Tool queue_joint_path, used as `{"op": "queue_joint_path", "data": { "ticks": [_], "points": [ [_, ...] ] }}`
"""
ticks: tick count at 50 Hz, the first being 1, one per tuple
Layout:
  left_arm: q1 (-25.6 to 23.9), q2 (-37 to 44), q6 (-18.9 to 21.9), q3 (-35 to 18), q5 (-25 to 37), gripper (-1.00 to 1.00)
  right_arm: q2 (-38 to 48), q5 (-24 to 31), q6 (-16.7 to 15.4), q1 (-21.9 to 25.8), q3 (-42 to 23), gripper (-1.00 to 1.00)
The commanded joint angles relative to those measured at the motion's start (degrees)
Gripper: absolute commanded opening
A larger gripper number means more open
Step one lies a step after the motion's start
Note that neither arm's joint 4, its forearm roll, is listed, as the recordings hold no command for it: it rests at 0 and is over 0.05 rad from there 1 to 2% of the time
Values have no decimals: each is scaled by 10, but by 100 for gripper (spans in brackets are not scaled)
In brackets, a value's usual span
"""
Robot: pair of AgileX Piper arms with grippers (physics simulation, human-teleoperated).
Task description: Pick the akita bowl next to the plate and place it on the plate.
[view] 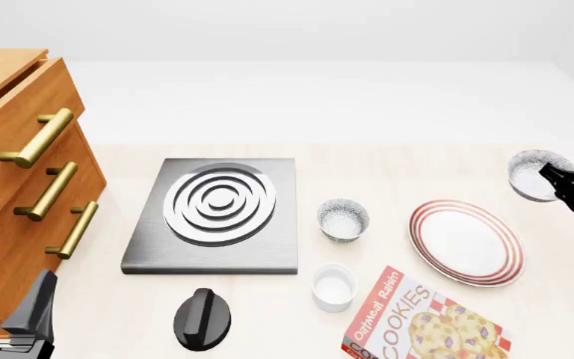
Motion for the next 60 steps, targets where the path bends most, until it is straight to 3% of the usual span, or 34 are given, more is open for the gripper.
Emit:
{"op": "queue_joint_path", "data": {
  "ticks": [1, 60],
  "points": [
    [0, 0, 0, 0, 0, 100, -11, -3, 5, 10, 8, -100],
    [0, 0, 0, 0, 0, 100, -68, -2, 15, 53, 61, -100]
  ]
}}
